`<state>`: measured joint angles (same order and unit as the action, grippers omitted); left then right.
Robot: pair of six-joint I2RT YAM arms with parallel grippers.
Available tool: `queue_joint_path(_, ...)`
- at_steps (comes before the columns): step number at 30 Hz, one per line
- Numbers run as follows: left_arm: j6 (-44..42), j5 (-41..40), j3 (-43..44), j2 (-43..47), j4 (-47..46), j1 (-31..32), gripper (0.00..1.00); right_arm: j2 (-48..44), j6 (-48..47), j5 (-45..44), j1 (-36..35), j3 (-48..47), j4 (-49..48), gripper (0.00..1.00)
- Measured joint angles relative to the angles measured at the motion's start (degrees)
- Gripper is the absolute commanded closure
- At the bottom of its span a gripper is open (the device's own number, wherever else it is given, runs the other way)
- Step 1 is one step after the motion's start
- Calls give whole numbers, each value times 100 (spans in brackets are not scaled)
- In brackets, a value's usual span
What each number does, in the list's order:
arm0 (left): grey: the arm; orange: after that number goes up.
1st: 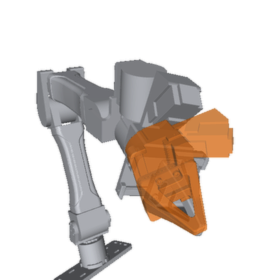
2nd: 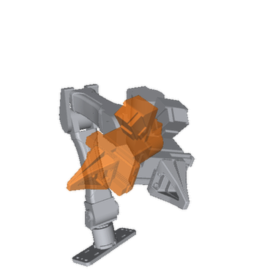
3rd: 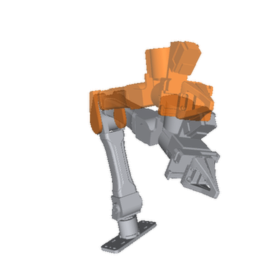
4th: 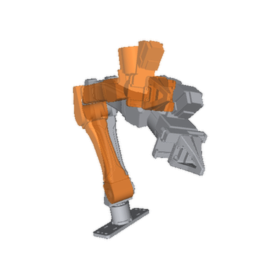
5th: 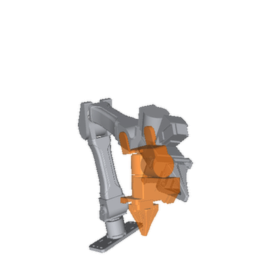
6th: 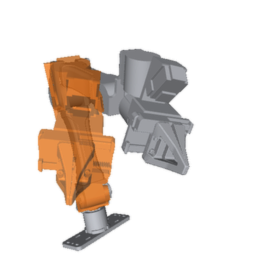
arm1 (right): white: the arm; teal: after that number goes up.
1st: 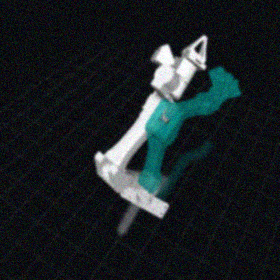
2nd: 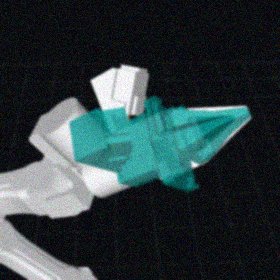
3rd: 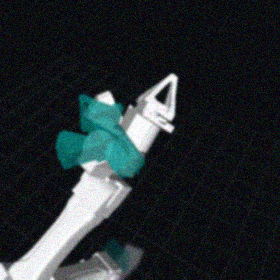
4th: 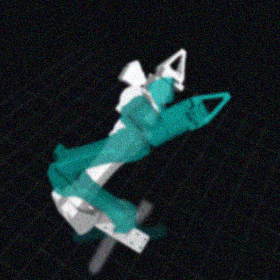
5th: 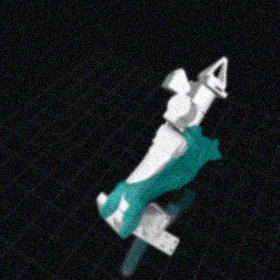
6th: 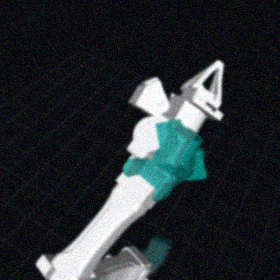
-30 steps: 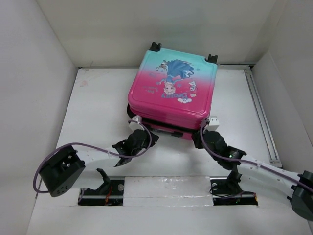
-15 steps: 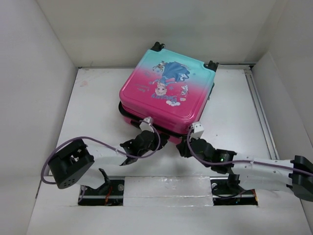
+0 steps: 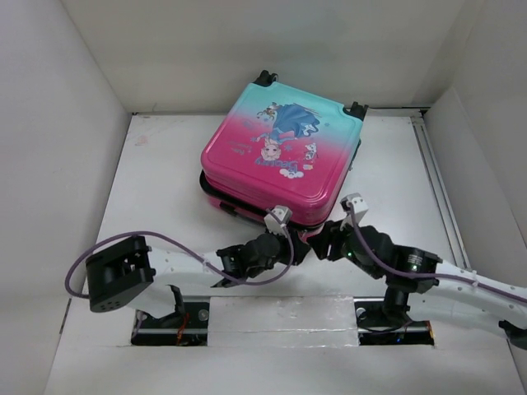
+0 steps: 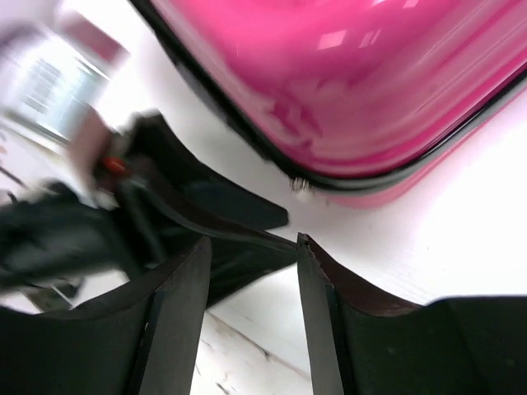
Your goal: Pack the luggage
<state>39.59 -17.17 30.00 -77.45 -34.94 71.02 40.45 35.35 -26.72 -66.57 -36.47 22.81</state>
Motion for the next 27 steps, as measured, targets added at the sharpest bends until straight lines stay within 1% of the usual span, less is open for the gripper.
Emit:
queue_joint_path(3, -186, -111, 267, -358, 2, 22, 63, -203, -35, -96, 168, -225, 83, 49)
queue_joint_path(6, -286, -400, 529, -586, 83, 72, 63, -170, -177, -127, 341, -446, 103, 43)
queue_joint_path(11, -184, -1086, 1045, -796, 693, 181, 65, 179, -439, -127, 472, -691, 111, 42)
queue_joint_path(14, -109, -1434, 1204, -920, 999, 271, 65, 280, -562, -46, 562, -691, 114, 42)
queue_joint_path(15, -94, -1530, 1231, -973, 1075, 280, 67, 293, -601, -13, 612, -691, 101, 42)
queue_joint_path(17, -57, -1740, 1259, -1091, 1189, 275, 74, 332, -693, 98, 752, -691, 28, 52)
queue_joint_path(18, -59, -1856, 1276, -1163, 1270, 278, 81, 358, -750, 155, 824, -691, -15, 57)
queue_joint_path(19, -37, -1912, 1296, -1204, 1305, 280, 83, 385, -782, 208, 887, -693, -61, 61)
queue_joint_path(20, -4, -1982, 1331, -1263, 1360, 289, 85, 422, -835, 282, 984, -713, -70, 70)
queue_joint_path(21, 39, -2037, 1375, -1296, 1390, 319, 87, 472, -909, 343, 1064, -752, -79, 74)
queue_joint_path(22, 79, -2098, 1410, -1314, 1423, 350, 87, 535, -988, 409, 1126, -822, -85, 76)
queue_joint_path(23, 120, -2149, 1429, -1316, 1447, 367, 88, 588, -1036, 437, 1176, -898, -85, 76)
queue_joint_path(27, 251, -2238, 1434, -1318, 1440, 391, 88, 826, -1296, 544, 1360, -1355, -129, 76)
